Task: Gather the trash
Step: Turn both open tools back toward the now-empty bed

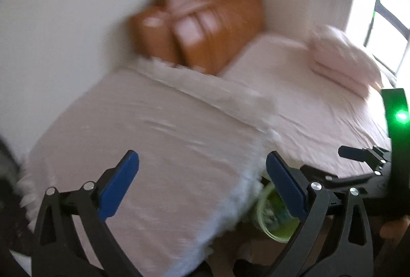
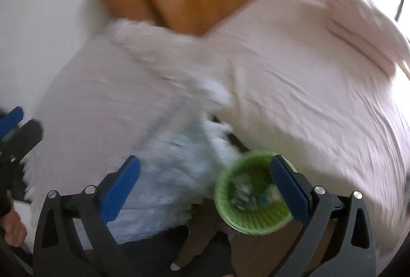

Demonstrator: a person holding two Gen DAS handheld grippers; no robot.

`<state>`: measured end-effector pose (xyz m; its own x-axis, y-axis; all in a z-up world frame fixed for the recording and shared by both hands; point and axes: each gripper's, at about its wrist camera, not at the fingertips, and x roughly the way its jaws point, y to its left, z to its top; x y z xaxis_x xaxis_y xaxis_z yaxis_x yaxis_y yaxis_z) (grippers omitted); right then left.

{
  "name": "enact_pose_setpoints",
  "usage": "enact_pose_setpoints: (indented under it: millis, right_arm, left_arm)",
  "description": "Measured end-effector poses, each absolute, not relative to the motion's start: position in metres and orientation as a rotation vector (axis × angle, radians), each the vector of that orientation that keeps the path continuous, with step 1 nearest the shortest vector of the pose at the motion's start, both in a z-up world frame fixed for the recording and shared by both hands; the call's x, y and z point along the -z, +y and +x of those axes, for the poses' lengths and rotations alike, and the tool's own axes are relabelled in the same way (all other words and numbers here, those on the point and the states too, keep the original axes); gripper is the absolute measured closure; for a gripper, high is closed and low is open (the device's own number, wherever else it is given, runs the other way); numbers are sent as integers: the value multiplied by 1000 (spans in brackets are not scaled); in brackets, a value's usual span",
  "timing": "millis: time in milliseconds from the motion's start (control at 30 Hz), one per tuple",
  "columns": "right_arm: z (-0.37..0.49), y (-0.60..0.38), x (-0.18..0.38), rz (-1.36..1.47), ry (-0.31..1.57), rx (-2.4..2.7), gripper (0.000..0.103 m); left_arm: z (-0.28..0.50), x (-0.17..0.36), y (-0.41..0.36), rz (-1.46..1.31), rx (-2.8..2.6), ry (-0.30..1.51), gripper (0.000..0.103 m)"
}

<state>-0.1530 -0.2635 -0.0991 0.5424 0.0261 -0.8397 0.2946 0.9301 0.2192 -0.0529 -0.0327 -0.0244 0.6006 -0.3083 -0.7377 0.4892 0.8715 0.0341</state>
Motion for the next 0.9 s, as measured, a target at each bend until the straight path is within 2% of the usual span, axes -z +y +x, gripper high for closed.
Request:
enact_pose_setpoints:
  millis: [233,400,900]
  right_arm:
    - [-94,-168,44,224,905,-132,3]
    - [-74,-124,29,161,876,-231,3]
    - [-52,-67,21,92,884,-280,2]
  left_arm:
    - [-33,-15,71,96,167,726,8]
    - [-40,-36,122,63,8,666,8]
    - [-36,-36,155,-7,-79,682,8]
